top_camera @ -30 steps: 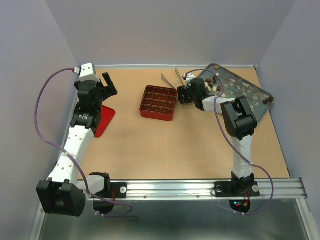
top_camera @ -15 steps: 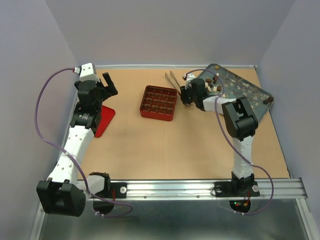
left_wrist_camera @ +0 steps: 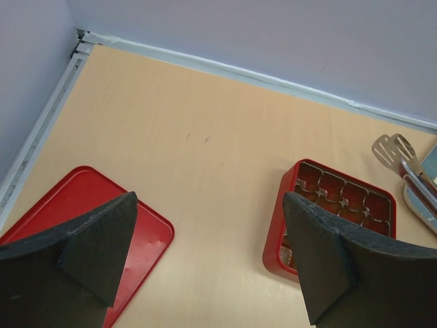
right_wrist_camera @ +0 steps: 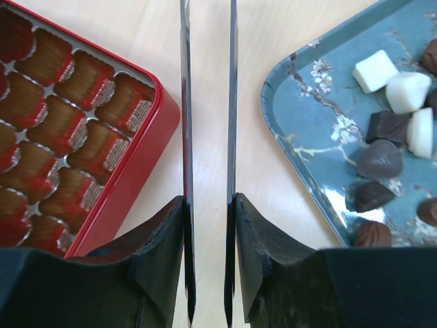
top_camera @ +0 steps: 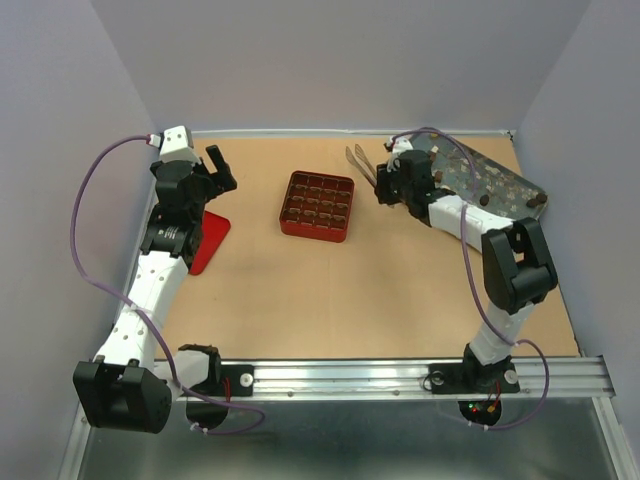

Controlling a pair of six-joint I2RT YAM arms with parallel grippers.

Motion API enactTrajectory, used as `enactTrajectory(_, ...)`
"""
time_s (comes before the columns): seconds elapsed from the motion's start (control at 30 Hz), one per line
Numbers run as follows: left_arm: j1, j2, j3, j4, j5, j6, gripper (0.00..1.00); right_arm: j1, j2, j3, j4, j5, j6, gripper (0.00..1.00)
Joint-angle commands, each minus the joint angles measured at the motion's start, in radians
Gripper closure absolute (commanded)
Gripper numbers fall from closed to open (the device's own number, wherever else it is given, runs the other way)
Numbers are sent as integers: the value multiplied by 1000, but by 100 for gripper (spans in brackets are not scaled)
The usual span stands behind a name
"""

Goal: Pack the chocolate

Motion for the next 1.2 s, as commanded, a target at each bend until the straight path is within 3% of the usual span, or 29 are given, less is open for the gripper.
enactTrajectory(0.0, -4, -35, 30, 40, 19, -9, 1, 12, -107, -14, -45, 39, 30, 61)
enactTrajectory(0.33, -5, -47, 24, 44, 37, -19, 1, 4, -272, -27, -214, 298, 13, 61)
enactTrajectory(0.57, -7, -42, 21, 47, 63, -23, 1, -91, -361, -53, -329, 401, 39, 61)
enactTrajectory(0.77, -7, -44, 21, 48, 74, -23, 1, -172, -355, -39, -384, 378, 77, 61)
enactTrajectory(1.17, -8, -49, 18, 48, 76, -25, 1, -192, -305, -5, -389, 315, 119, 61)
